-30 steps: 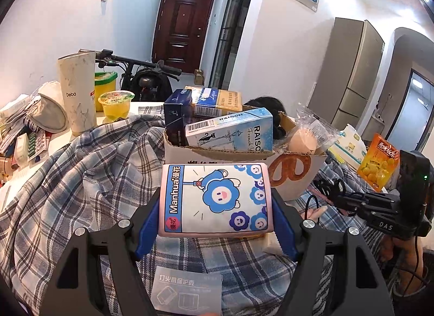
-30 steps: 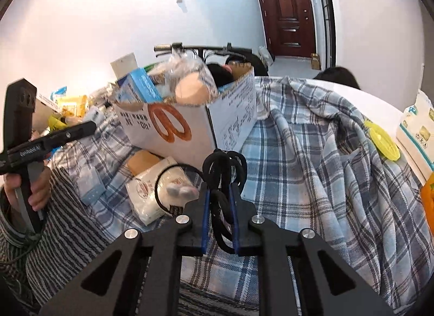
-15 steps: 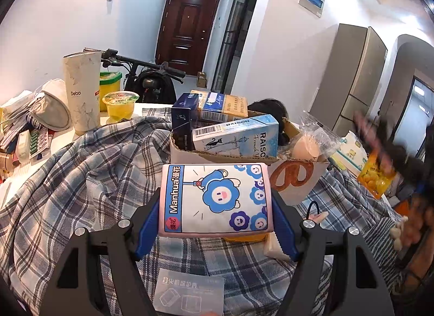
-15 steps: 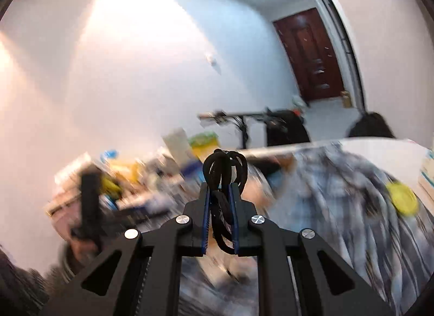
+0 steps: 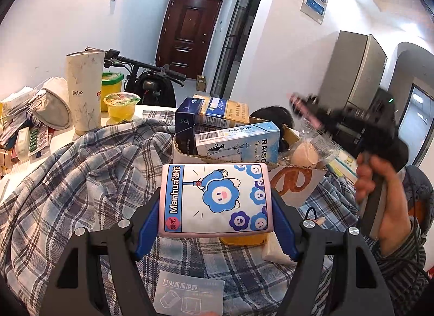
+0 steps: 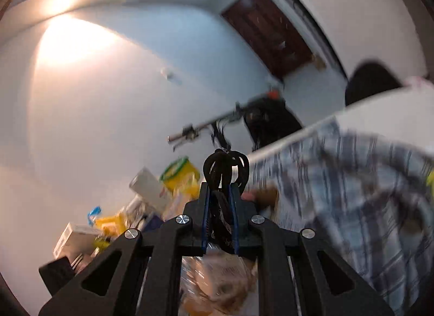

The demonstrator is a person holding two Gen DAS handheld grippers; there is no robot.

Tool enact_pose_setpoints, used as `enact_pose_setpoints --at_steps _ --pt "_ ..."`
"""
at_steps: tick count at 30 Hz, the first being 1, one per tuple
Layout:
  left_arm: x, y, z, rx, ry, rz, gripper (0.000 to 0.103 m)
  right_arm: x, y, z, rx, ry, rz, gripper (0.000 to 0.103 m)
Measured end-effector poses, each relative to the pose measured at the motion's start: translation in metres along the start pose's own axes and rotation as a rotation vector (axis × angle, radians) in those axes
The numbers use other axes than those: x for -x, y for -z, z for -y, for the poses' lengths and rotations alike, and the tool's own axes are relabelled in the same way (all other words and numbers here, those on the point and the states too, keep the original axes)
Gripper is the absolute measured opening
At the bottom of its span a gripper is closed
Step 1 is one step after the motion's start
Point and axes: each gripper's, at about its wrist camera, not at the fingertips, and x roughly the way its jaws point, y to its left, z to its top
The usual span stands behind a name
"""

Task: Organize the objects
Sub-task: 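Lift the black cable with the right gripper toward the box while the left holds the packet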

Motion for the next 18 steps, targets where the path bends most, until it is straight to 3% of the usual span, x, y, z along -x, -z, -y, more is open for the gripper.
enact_pose_setpoints --at_steps 2,16,18 --pt "0.0007 0.0003 0.0010 -0.003 0.001 0.004 0.074 -0.0024 0.0042 -0.0029 0.032 0.057 -0.003 0.012" --pt "-0.0016 0.0022 -0.0040 0.028 0.002 -0.015 0.074 -0.0033 0.0073 0.0008 0.013 0.048 -0.029 0.012" --pt "-0.0018 0.0028 -0.0032 0.025 0.001 -0.014 0.074 -0.0070 0.0087 -0.0006 0.023 0.064 -0.047 0.016"
